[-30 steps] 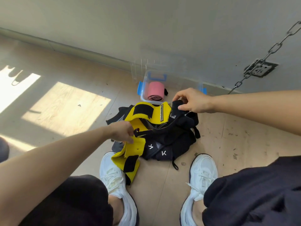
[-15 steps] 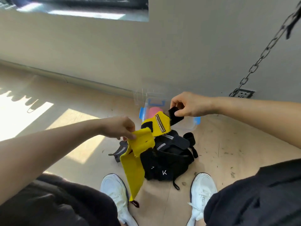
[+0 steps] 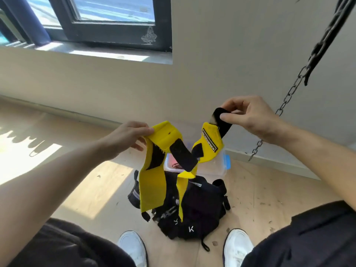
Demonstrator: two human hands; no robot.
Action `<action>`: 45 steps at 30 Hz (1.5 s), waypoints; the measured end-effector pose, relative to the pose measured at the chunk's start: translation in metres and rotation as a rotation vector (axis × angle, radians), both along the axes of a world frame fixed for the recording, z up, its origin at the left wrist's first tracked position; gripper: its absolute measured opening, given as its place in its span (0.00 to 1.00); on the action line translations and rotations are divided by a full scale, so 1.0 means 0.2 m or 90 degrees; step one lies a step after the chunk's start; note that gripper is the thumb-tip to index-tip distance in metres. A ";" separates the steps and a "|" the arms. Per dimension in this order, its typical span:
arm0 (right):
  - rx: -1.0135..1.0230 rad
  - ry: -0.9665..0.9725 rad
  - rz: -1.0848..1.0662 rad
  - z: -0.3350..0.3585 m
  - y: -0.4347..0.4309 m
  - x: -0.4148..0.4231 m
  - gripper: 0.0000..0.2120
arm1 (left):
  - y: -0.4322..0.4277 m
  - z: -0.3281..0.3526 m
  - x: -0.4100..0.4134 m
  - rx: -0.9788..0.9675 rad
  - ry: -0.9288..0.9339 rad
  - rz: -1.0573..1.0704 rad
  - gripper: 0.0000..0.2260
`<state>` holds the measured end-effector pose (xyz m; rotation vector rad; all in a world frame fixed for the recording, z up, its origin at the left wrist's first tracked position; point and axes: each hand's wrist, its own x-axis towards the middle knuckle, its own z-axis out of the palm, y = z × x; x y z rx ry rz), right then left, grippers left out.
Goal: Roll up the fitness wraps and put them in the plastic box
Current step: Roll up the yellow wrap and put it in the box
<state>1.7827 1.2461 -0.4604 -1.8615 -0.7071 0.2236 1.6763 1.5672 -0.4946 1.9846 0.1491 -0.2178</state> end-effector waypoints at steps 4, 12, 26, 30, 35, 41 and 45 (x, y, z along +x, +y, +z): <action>0.263 0.267 0.053 0.04 -0.01 0.00 0.06 | -0.03 0.00 0.04 -0.030 0.002 0.045 0.12; 0.061 0.344 0.020 -0.12 0.08 0.01 0.15 | -0.08 -0.03 0.07 -0.073 0.025 0.088 0.12; 0.062 0.456 0.122 -0.21 0.27 -0.01 0.04 | -0.11 -0.13 0.06 -0.011 -0.027 -0.062 0.22; 0.068 0.464 0.138 -0.18 0.26 0.00 0.06 | -0.13 -0.19 0.08 0.080 -0.129 -0.158 0.29; 0.131 0.481 0.131 -0.17 0.25 0.00 0.04 | -0.21 -0.24 0.10 0.094 -0.226 -0.189 0.17; 0.002 0.340 0.072 -0.14 0.18 0.05 0.06 | -0.20 -0.23 0.14 0.023 -0.207 0.012 0.13; -0.055 0.212 0.006 -0.14 0.13 0.07 0.03 | -0.17 -0.21 0.17 0.013 -0.136 0.109 0.12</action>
